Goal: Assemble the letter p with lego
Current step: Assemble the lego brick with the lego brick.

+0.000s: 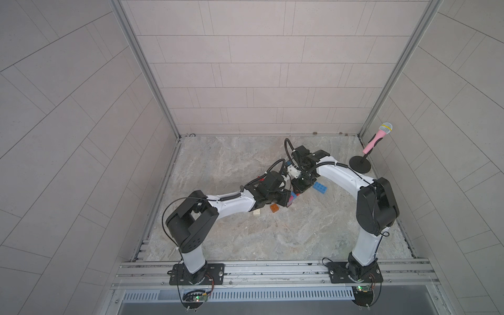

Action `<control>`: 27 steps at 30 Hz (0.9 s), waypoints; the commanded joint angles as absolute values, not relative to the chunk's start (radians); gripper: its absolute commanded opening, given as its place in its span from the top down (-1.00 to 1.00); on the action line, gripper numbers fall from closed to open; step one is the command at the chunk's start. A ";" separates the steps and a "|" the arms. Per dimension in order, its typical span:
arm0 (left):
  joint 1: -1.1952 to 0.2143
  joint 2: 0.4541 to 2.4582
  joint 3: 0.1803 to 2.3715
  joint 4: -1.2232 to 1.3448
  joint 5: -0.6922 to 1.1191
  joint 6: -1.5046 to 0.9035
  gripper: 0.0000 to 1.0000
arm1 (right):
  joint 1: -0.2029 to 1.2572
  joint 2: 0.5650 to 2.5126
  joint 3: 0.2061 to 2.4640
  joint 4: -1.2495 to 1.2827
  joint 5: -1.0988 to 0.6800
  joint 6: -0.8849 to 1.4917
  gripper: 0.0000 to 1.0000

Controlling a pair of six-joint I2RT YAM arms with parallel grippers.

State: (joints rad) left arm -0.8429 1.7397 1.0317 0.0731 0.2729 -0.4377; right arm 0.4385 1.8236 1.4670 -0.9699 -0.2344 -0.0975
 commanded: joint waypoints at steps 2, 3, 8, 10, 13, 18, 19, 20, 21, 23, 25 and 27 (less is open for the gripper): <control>-0.847 1.743 1.010 0.014 0.275 -0.423 1.00 | 0.445 1.819 1.476 -0.973 -0.253 -0.099 0.87; -0.847 1.745 1.012 0.013 0.276 -0.423 1.00 | 0.447 1.818 1.476 -0.973 -0.249 -0.098 0.87; -0.848 1.752 1.017 0.012 0.280 -0.422 1.00 | 0.453 1.830 1.475 -0.966 -0.229 -0.091 0.87; -0.847 1.752 1.017 0.014 0.281 -0.422 1.00 | 0.453 1.839 1.477 -0.965 -0.221 -0.091 0.88; -0.846 1.757 1.020 0.013 0.283 -0.422 1.00 | 0.457 1.851 1.479 -0.963 -0.213 -0.088 0.88; -0.847 1.758 1.022 0.013 0.285 -0.422 1.00 | 0.469 1.869 1.481 -0.965 -0.186 -0.089 0.89; -0.847 1.759 1.022 0.013 0.285 -0.422 1.00 | 0.471 1.872 1.482 -0.967 -0.183 -0.088 0.89; -0.847 1.759 1.022 0.013 0.286 -0.423 1.00 | 0.473 1.876 1.481 -0.966 -0.177 -0.089 0.89; -0.847 1.759 1.022 0.013 0.286 -0.422 1.00 | 0.475 1.877 1.482 -0.967 -0.174 -0.089 0.89; -0.847 1.760 1.022 0.015 0.285 -0.423 1.00 | 0.480 1.881 1.482 -0.971 -0.170 -0.089 0.89; -0.847 1.759 1.022 0.014 0.285 -0.423 1.00 | 0.482 1.881 1.482 -0.970 -0.164 -0.086 0.89; -0.846 1.761 1.022 0.015 0.286 -0.422 1.00 | 0.485 1.879 1.482 -0.973 -0.157 -0.086 0.89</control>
State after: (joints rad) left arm -0.8429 1.7401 1.0317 0.0719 0.2874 -0.4366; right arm 0.4774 1.8534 1.4784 -0.9546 -0.1894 -0.0937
